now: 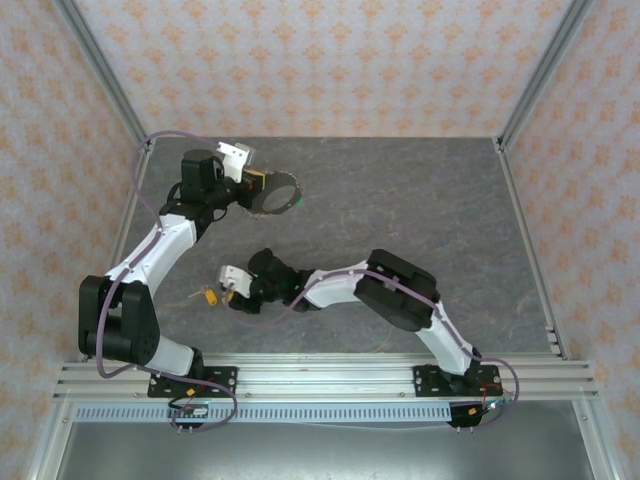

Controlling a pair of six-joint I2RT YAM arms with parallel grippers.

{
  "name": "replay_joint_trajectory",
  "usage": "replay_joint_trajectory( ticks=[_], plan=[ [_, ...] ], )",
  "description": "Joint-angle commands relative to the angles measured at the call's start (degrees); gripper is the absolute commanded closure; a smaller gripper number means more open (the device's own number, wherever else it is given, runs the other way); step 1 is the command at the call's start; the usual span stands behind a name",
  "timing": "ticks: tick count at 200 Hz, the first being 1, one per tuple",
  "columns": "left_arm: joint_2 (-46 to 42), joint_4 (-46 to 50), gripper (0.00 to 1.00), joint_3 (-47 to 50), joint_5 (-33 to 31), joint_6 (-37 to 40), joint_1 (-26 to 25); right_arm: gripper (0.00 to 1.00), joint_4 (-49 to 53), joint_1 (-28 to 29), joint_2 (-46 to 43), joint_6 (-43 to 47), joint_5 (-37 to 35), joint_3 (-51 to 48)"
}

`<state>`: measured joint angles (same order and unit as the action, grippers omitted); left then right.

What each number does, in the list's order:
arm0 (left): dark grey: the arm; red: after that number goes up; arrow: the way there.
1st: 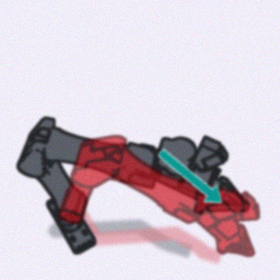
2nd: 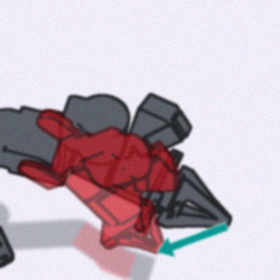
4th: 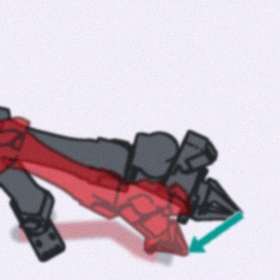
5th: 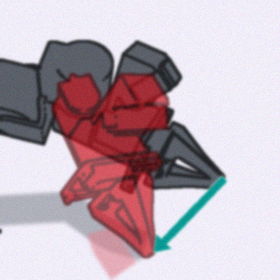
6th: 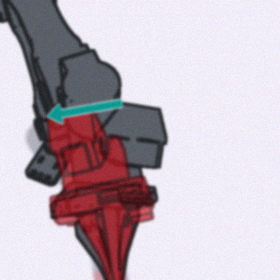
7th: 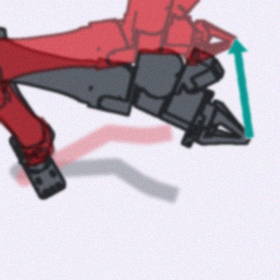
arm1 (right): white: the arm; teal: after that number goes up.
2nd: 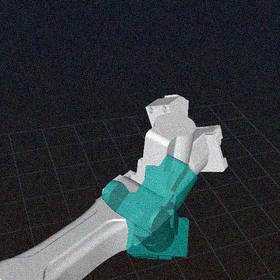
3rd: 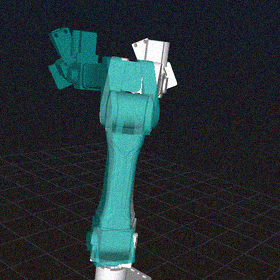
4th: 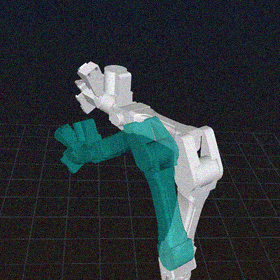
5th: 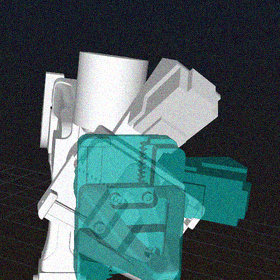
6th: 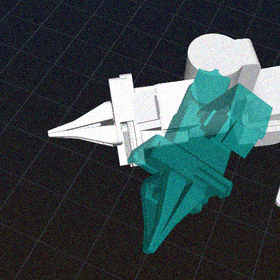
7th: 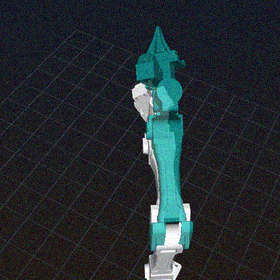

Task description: Put the keys on the keyring

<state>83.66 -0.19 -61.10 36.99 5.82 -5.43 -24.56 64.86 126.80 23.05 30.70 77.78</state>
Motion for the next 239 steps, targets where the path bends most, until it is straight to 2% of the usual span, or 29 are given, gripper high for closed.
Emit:
replay_joint_trajectory(
  ticks=[1, 36, 79, 127, 149, 180, 212, 239],
  plan=[
    [-0.7, 1.8, 1.00, -2.9, -1.7, 0.3, 0.3, 0.84, 7.2, 1.0, 4.3, -4.1, -3.5, 9.2],
    [-2.2, 2.2, 1.00, -2.5, -2.4, 0.4, 0.3, 0.83, 15.1, 1.1, 10.2, -4.5, -2.3, 19.4],
    [-3.9, 3.8, 1.00, -2.3, -2.9, 0.9, 0.4, 0.84, 27.2, 1.5, 16.2, -7.3, -4.9, 31.6],
    [-6.1, 5.5, 1.00, -2.0, -2.9, 1.6, 0.3, 0.85, 30.8, 1.7, 16.8, -5.7, -10.4, 31.0],
    [-7.6, 5.7, 1.00, -1.4, -2.5, 1.8, 0.4, 0.88, 27.2, 1.4, 12.1, -4.8, -12.3, 22.2],
    [-10.0, 6.8, 1.00, -0.5, -1.7, 2.4, 0.3, 0.89, 14.7, 0.0, 0.0, -6.7, -15.3, -0.6],
    [-12.5, 6.8, 1.00, 1.3, 0.1, 2.9, 0.3, 0.89, 0.8, -3.2, -13.3, -14.0, -21.5, -24.9],
    [-14.8, 6.2, 1.00, 3.3, 1.4, 2.8, 0.1, 0.89, -3.2, -7.1, -23.5, -20.8, -26.5, -39.6]
  ],
)
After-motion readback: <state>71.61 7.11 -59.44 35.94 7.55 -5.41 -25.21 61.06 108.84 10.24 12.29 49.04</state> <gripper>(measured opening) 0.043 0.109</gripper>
